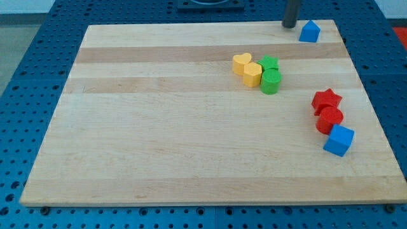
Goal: Slide red star to the red circle
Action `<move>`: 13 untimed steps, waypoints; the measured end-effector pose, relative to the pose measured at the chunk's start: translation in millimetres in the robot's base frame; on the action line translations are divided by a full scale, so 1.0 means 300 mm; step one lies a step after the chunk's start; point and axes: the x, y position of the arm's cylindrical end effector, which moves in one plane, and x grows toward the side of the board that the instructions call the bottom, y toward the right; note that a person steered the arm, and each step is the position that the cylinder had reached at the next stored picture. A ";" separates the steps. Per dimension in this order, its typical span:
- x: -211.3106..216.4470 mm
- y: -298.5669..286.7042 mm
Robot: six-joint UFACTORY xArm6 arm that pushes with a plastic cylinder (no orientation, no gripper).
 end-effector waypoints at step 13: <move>0.488 -0.018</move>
